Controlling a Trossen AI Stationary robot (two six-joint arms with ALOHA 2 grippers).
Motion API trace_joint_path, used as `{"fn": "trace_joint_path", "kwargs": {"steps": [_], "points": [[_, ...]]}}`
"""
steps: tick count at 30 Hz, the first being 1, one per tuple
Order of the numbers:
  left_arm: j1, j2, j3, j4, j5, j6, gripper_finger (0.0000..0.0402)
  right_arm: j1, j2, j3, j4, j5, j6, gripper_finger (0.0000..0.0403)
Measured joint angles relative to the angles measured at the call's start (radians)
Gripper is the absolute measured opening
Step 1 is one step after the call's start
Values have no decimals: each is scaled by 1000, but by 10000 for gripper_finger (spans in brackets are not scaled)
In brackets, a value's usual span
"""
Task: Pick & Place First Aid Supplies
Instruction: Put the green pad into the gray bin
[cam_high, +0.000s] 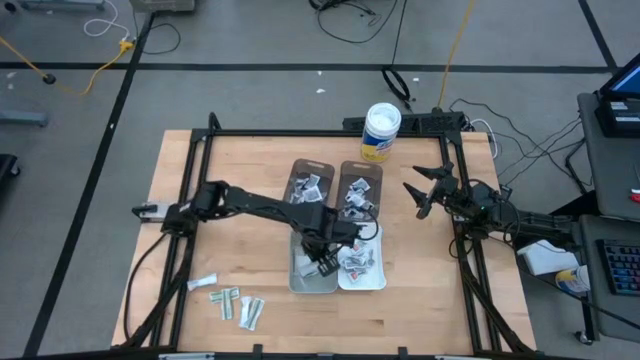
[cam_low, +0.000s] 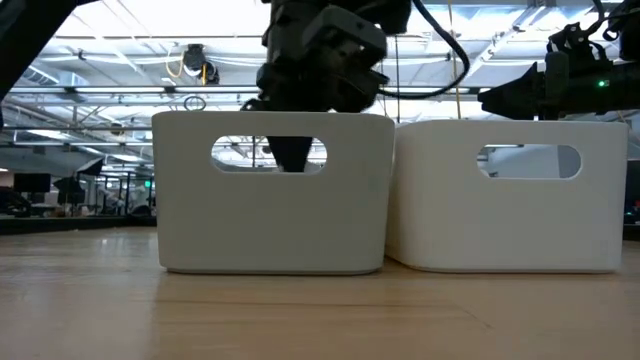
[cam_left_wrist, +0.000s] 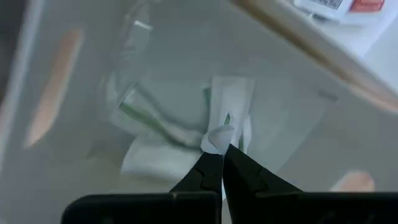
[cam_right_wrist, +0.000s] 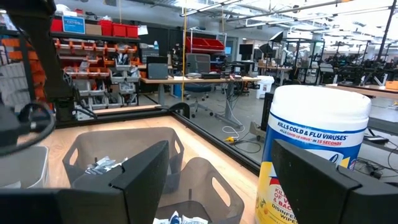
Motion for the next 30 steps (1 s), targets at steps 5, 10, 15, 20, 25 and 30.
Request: {"fn": "trace_joint_path", "kwargs": {"steps": [5, 10, 15, 20, 25, 30], "points": [[-11, 31, 0, 57, -1, -6, 9, 0, 0, 0, 0, 0, 0, 279], [-12, 32, -1, 64, -1, -25, 19, 0, 0, 0, 0, 0, 0, 279], [-12, 32, -1, 67, -15, -4, 29, 0, 0, 0, 0, 0, 0, 279], [-12, 32, -1, 68, -24, 13, 97, 0, 0, 0, 0, 0, 0, 279], [-11, 32, -1, 70, -23, 43, 206, 0, 0, 0, 0, 0, 0, 279], [-10, 16, -2, 52, -17, 45, 302, 0, 0, 0, 0, 0, 0, 279]]}}
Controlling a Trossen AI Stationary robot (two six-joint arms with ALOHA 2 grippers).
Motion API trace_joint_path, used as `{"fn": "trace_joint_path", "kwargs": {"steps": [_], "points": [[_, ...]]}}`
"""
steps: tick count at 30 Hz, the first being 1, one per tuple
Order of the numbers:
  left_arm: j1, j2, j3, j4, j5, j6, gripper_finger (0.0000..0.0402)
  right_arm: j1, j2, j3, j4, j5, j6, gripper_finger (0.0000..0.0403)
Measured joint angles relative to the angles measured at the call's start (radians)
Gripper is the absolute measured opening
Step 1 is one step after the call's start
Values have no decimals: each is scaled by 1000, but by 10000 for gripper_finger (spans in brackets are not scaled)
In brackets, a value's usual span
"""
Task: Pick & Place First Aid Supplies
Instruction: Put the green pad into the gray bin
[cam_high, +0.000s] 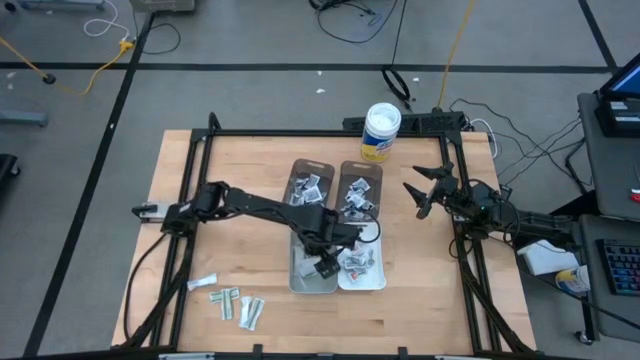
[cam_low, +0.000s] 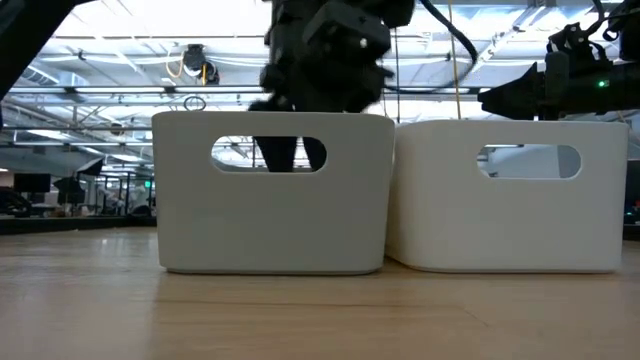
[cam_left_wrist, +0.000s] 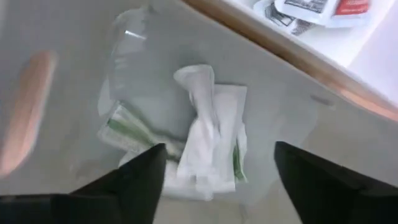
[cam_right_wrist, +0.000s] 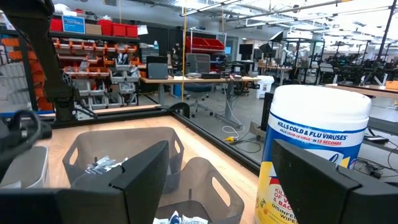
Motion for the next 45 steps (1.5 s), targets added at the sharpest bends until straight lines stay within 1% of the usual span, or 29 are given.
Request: {"fn": "trace_joint_path", "kwargs": {"steps": [3, 7, 13, 18, 22, 25, 30, 34, 41, 45], "points": [[0, -39, 0, -30, -21, -58, 337, 0, 0, 0, 0, 0, 0, 279], [2, -80, 0, -61, -42, -161, 356, 0, 0, 0, 0, 0, 0, 279], [14, -154, -13, -113, -43, -328, 348, 0, 0, 0, 0, 0, 0, 279], [17, -200, -66, -136, -53, -453, 334, 0, 0, 0, 0, 0, 0, 279], [4, -219, -120, -122, -57, -501, 326, 0, 0, 0, 0, 0, 0, 279], [-33, -267, -201, -83, -59, -556, 324, 0, 0, 0, 0, 0, 0, 279], [-107, -378, -359, 5, -59, -698, 332, 0, 0, 0, 0, 0, 0, 279], [-180, -458, -461, 31, -58, -811, 329, 0, 0, 0, 0, 0, 0, 279], [-354, -573, -624, 64, -52, -1111, 315, 0, 0, 0, 0, 0, 0, 279], [-473, -613, -686, 69, -44, -1287, 313, 0, 0, 0, 0, 0, 0, 279]]}}
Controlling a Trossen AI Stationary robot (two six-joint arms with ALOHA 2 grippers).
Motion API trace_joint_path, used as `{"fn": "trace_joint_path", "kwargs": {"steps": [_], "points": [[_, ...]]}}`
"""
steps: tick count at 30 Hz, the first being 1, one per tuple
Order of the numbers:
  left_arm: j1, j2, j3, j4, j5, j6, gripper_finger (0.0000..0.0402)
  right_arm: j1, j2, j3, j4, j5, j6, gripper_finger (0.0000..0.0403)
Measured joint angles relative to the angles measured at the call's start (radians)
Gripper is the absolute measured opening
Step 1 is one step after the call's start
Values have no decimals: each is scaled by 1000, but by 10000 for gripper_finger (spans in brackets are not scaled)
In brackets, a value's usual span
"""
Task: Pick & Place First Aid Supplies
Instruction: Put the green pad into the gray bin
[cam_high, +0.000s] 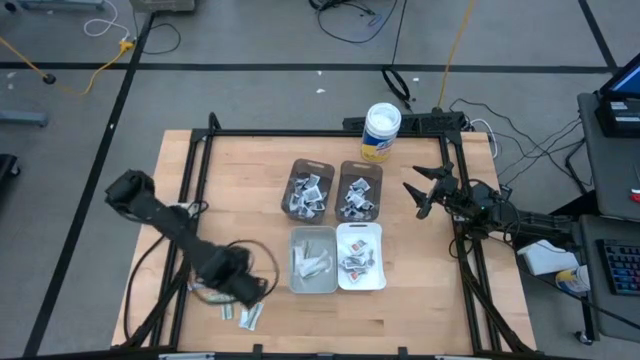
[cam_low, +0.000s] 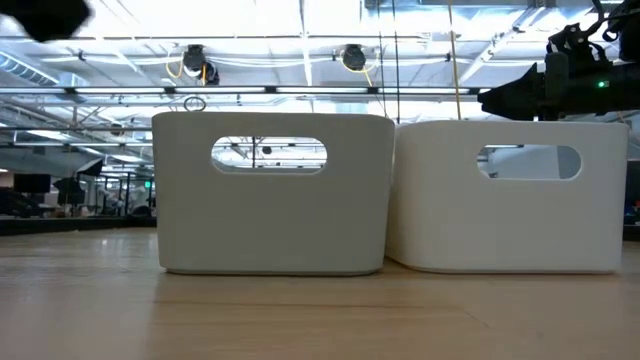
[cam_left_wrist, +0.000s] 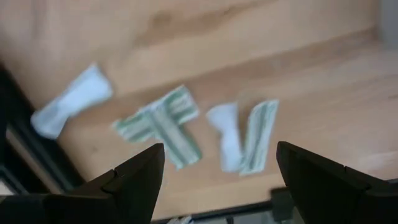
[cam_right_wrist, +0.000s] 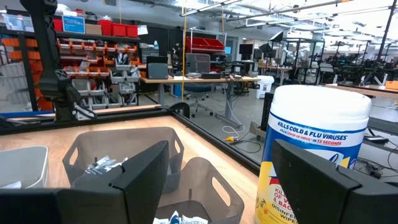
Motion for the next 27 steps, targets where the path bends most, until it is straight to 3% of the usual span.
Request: {"fn": "trace_joint_path", "kwargs": {"steps": [6, 10, 17, 27], "points": [[-166, -41, -63, 70, 5, -265, 323, 0, 0, 0, 0, 0, 0, 279], [-234, -40, -68, 87, 10, -363, 320, 0, 0, 0, 0, 0, 0, 279], [-237, -36, -109, 130, 11, -402, 302, 0, 0, 0, 0, 0, 0, 279], [-231, 38, -246, 414, 11, -401, 279, 0, 0, 0, 0, 0, 0, 279]]}}
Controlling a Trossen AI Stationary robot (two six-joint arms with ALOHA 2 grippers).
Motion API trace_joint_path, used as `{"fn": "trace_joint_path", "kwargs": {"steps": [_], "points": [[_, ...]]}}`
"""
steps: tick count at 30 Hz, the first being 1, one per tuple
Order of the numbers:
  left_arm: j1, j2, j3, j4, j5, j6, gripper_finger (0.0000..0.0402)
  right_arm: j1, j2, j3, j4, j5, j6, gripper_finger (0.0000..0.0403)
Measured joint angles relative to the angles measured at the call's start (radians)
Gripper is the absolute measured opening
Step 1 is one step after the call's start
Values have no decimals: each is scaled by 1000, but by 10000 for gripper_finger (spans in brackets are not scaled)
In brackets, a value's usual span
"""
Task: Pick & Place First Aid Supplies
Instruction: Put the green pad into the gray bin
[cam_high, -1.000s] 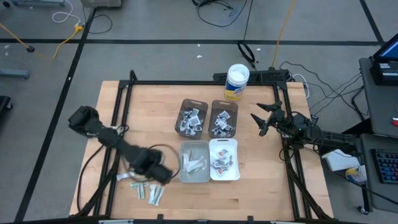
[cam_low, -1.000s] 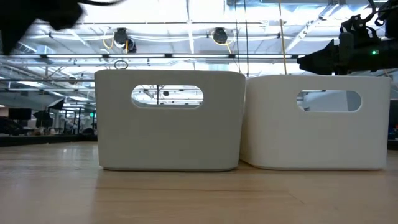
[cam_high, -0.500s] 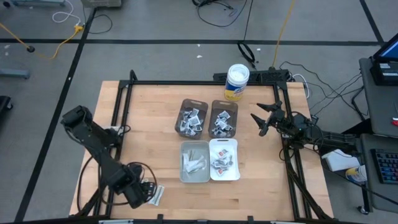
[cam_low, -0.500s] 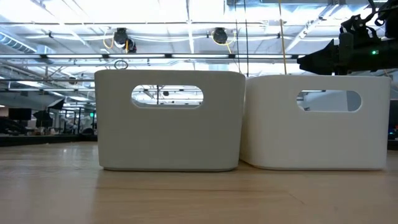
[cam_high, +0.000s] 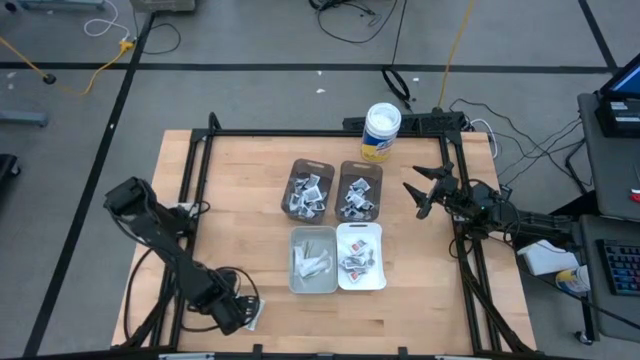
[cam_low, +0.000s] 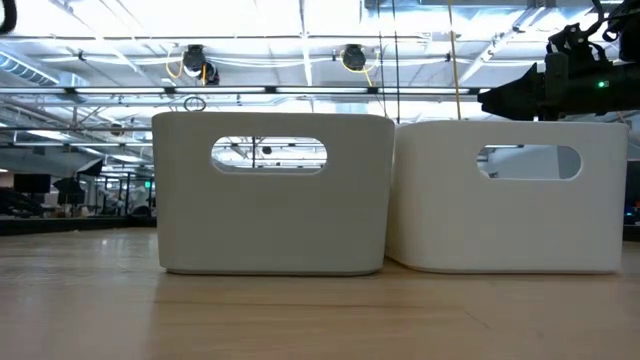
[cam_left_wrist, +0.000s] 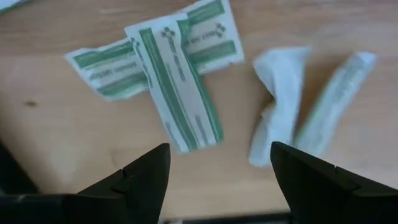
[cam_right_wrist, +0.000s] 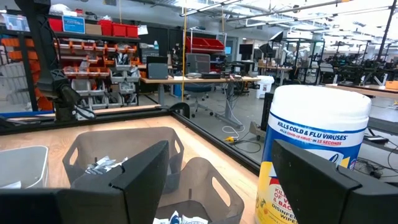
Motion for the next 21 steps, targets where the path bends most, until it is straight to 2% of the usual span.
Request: {"fn": "trace_joint_path", "kwargs": {"steps": [11, 21], "points": [[-20, 35, -69, 45, 6, -22, 249, 0, 0, 0, 0, 0, 0, 279], [-27, 30, -107, 121, 11, -2, 153, 0, 0, 0, 0, 0, 0, 279]]}}
